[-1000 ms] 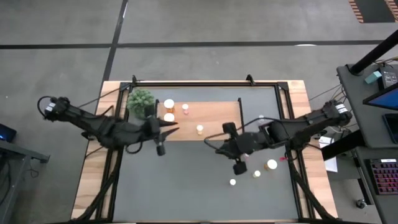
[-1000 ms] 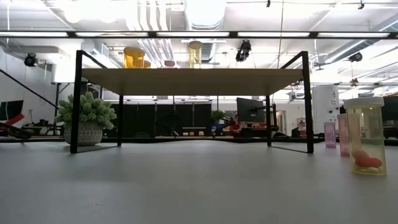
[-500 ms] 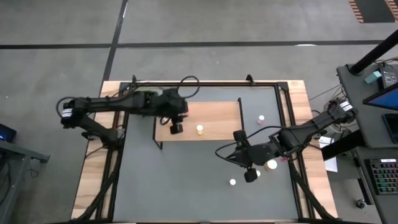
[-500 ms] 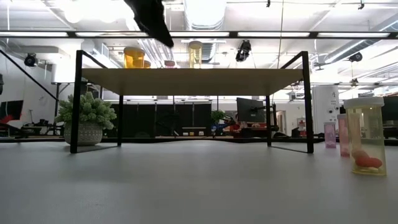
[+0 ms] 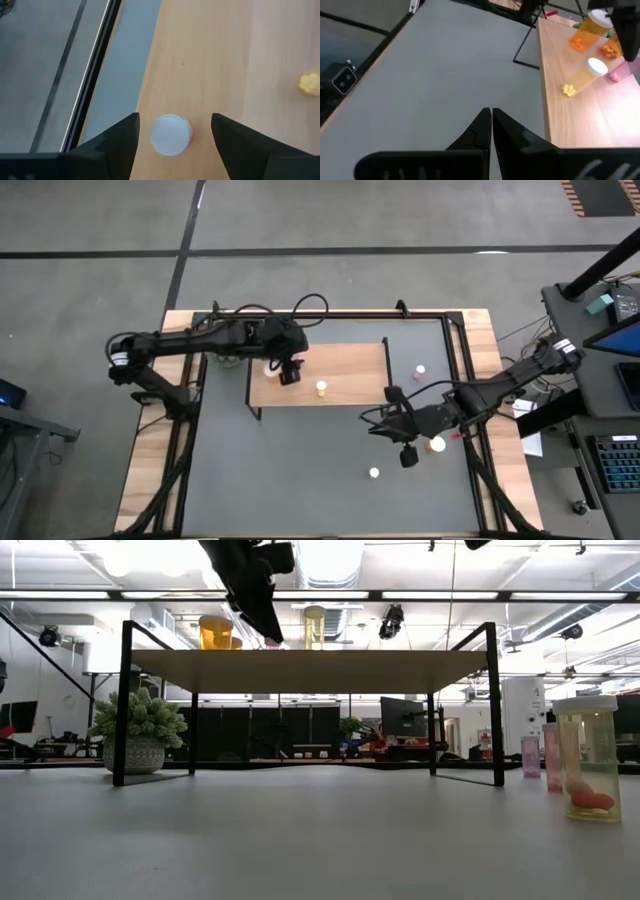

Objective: Pick and place medicine bottles onto shelf by color
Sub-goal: Adjust the purple pill bottle on the shelf

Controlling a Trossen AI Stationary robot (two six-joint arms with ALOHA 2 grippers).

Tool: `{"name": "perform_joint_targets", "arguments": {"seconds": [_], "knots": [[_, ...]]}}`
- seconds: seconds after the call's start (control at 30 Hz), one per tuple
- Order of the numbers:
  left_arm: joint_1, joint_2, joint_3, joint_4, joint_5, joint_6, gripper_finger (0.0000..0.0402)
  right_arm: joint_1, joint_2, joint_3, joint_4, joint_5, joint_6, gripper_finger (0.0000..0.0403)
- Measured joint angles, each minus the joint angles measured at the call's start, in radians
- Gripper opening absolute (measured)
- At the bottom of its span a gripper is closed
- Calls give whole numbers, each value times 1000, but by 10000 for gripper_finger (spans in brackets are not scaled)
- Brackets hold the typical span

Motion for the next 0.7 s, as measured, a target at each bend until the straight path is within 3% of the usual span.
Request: {"name": "perform_joint_targets", "arguments": {"seconds": [0.3, 0.7], "knots": [[10, 26, 0, -2, 0, -1, 222, 0, -49, -56, 49, 0, 13, 9], [9, 27, 0, 1, 0, -8, 117, 0, -48, -57, 49, 0, 15, 9]]}}
